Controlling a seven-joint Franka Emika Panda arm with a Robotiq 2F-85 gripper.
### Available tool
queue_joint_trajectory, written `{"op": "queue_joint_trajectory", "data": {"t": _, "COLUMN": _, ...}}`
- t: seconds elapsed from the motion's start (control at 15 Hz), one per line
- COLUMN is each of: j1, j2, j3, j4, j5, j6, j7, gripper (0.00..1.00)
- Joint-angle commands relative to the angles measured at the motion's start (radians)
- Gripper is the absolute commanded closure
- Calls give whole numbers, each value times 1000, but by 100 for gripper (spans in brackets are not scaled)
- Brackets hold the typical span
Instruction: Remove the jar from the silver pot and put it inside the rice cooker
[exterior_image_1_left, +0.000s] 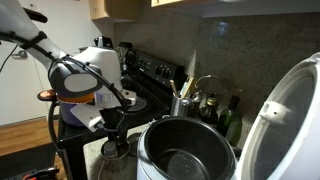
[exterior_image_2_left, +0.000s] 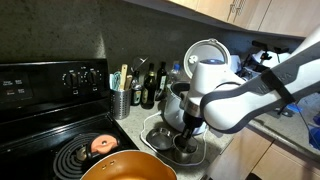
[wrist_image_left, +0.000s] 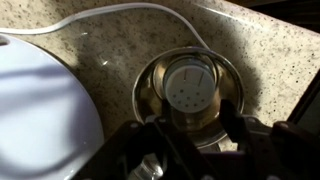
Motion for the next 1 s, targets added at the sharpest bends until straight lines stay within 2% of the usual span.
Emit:
{"op": "queue_joint_trajectory", "data": {"t": 0.0, "j1": -18, "j2": -42, "j3": 23, "j4": 15, "j5": -32, "j6": -88, "j7": 60, "gripper": 13}}
{"op": "queue_joint_trajectory", "data": {"t": 0.13, "j1": -16, "j2": -50, "j3": 27, "j4": 21, "j5": -38, "j6": -120, "j7": 77, "gripper": 1}}
{"op": "queue_joint_trajectory", "data": {"t": 0.2, "j1": -15, "j2": -55, "j3": 28, "j4": 22, "j5": -39, "j6": -132, "j7": 82, "gripper": 0}}
{"op": "queue_joint_trajectory", "data": {"t": 0.8, "j1": -17, "j2": -55, "j3": 34, "j4": 28, "j5": -39, "j6": -191, "j7": 119, "gripper": 0}}
{"op": "queue_joint_trajectory", "data": {"t": 0.87, "j1": -17, "j2": -56, "j3": 34, "j4": 28, "j5": -41, "j6": -193, "j7": 120, "gripper": 3}}
{"op": "queue_joint_trajectory", "data": {"t": 0.93, "j1": -18, "j2": -57, "j3": 34, "j4": 27, "j5": -43, "j6": -193, "j7": 123, "gripper": 26}}
